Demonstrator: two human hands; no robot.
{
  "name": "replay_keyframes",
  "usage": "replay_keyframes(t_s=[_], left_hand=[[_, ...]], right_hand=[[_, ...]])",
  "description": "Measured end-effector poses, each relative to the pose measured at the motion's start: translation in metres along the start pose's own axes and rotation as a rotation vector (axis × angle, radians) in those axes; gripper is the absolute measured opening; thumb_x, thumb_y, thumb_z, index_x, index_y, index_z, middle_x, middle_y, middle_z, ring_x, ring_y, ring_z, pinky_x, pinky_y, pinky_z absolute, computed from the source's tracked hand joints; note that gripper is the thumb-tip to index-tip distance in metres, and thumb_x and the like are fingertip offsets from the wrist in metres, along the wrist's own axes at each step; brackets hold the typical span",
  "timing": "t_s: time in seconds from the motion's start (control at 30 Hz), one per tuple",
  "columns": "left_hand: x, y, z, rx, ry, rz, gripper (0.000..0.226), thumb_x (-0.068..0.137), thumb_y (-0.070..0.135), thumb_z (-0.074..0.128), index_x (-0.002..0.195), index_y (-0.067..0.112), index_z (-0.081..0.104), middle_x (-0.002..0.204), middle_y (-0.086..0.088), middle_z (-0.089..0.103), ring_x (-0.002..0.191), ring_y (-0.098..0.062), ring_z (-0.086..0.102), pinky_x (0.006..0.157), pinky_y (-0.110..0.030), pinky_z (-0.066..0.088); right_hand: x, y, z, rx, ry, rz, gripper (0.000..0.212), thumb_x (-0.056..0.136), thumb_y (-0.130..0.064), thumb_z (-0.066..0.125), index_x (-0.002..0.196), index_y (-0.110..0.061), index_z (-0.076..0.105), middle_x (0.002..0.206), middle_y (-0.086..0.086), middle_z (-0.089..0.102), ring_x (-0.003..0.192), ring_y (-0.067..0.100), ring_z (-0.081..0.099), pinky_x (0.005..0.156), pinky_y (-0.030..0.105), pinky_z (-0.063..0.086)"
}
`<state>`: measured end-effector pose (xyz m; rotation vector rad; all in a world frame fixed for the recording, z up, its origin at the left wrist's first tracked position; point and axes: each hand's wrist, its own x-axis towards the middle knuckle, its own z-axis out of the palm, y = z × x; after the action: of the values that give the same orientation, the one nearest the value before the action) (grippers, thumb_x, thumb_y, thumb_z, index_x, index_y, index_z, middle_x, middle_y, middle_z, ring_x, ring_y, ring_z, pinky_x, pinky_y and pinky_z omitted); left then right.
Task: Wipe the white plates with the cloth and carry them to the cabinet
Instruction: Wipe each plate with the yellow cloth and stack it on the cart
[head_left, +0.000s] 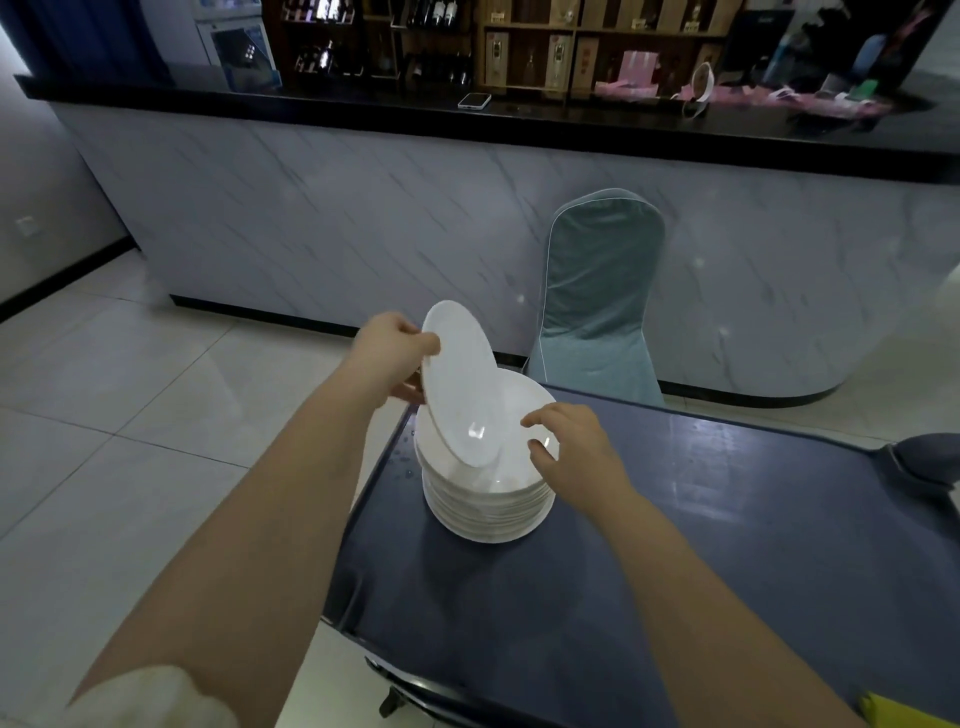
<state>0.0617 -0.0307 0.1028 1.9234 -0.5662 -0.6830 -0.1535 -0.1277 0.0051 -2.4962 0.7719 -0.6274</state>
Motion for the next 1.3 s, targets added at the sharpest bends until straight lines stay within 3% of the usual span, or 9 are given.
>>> replay_keyframes(t_s=[0.2, 0.33, 0.53, 0.63, 0.77, 0.9, 1.0, 1.2, 1.3], left_hand=[[-0.005, 0.033, 0.004, 0.296, 0.002, 0.133, 0.006, 0.088, 0.016, 0.060, 0.093, 0.015, 0.055, 0.089, -0.008, 0.063, 0.076, -0.025, 0.067, 0.052, -0.033, 0.058], [-0.015, 0.006, 0.005, -0.067, -0.024, 0.033, 0.026, 0.091, 0.010, 0.058, 0.116, 0.004, 0.058, 0.098, -0.014, 0.067, 0.077, -0.027, 0.068, 0.049, -0.032, 0.057], [-0.043, -0.056, 0.093, -0.561, -0.369, -0.163, 0.047, 0.093, -0.002, 0.051, 0.130, 0.026, 0.053, 0.115, -0.005, 0.068, 0.084, -0.025, 0.073, 0.061, -0.040, 0.059], [-0.059, -0.070, 0.168, -0.673, -0.546, -0.284, 0.054, 0.091, -0.002, 0.052, 0.129, 0.036, 0.052, 0.118, -0.002, 0.067, 0.097, -0.029, 0.070, 0.069, -0.048, 0.058], [-0.089, -0.078, 0.264, -0.706, -0.684, -0.429, 0.050, 0.089, -0.004, 0.051, 0.127, 0.030, 0.052, 0.125, -0.008, 0.063, 0.098, -0.032, 0.070, 0.066, -0.046, 0.058], [-0.129, -0.086, 0.335, -0.723, -0.771, -0.628, 0.043, 0.087, -0.006, 0.051, 0.121, 0.020, 0.052, 0.127, -0.015, 0.058, 0.095, -0.035, 0.070, 0.065, -0.045, 0.059], [-0.150, -0.091, 0.366, -0.770, -0.794, -0.730, 0.047, 0.083, -0.005, 0.055, 0.126, 0.014, 0.050, 0.129, -0.019, 0.057, 0.098, -0.038, 0.069, 0.067, -0.045, 0.059], [-0.156, -0.094, 0.385, -0.780, -0.739, -0.717, 0.050, 0.087, -0.005, 0.051, 0.133, 0.015, 0.047, 0.128, -0.016, 0.060, 0.100, -0.036, 0.069, 0.068, -0.045, 0.059], [-0.148, -0.096, 0.381, -0.797, -0.709, -0.679, 0.055, 0.087, -0.003, 0.051, 0.138, 0.016, 0.046, 0.130, -0.014, 0.060, 0.103, -0.035, 0.068, 0.068, -0.043, 0.059]], right_hand=[[0.004, 0.009, -0.011, -0.047, -0.006, -0.023, 0.026, 0.090, -0.014, 0.061, 0.116, -0.017, 0.066, 0.118, -0.004, 0.062, 0.118, 0.018, 0.044, 0.098, 0.026, 0.035], [-0.014, 0.035, -0.030, -0.051, 0.043, -0.023, 0.024, 0.089, -0.011, 0.063, 0.113, -0.013, 0.068, 0.113, 0.001, 0.064, 0.113, 0.022, 0.050, 0.097, 0.033, 0.041], [-0.088, 0.099, -0.073, -0.109, 0.205, 0.097, 0.023, 0.082, -0.002, 0.068, 0.103, -0.009, 0.071, 0.101, 0.003, 0.068, 0.100, 0.015, 0.051, 0.090, 0.018, 0.036], [-0.144, 0.131, -0.097, -0.162, 0.230, 0.213, 0.020, 0.082, -0.007, 0.062, 0.100, -0.009, 0.071, 0.098, 0.003, 0.068, 0.096, 0.017, 0.053, 0.087, 0.025, 0.042], [-0.221, 0.164, -0.121, -0.202, 0.204, 0.378, 0.023, 0.077, -0.008, 0.062, 0.099, -0.007, 0.072, 0.098, 0.007, 0.068, 0.094, 0.021, 0.054, 0.086, 0.028, 0.043], [-0.289, 0.191, -0.132, -0.285, 0.036, 0.630, 0.027, 0.081, -0.011, 0.064, 0.108, -0.011, 0.068, 0.105, 0.007, 0.064, 0.101, 0.030, 0.056, 0.085, 0.037, 0.046], [-0.316, 0.211, -0.136, -0.366, -0.120, 0.740, 0.037, 0.088, -0.021, 0.056, 0.125, -0.020, 0.059, 0.126, 0.001, 0.053, 0.118, 0.023, 0.046, 0.093, 0.032, 0.040], [-0.312, 0.249, -0.158, -0.496, -0.472, 0.623, 0.054, 0.091, -0.022, 0.053, 0.143, -0.028, 0.040, 0.145, 0.002, 0.039, 0.137, 0.027, 0.027, 0.115, 0.044, 0.016], [-0.310, 0.264, -0.161, -0.472, -0.542, 0.604, 0.044, 0.094, -0.030, 0.052, 0.138, -0.028, 0.044, 0.136, 0.002, 0.044, 0.128, 0.027, 0.035, 0.111, 0.046, 0.022]])
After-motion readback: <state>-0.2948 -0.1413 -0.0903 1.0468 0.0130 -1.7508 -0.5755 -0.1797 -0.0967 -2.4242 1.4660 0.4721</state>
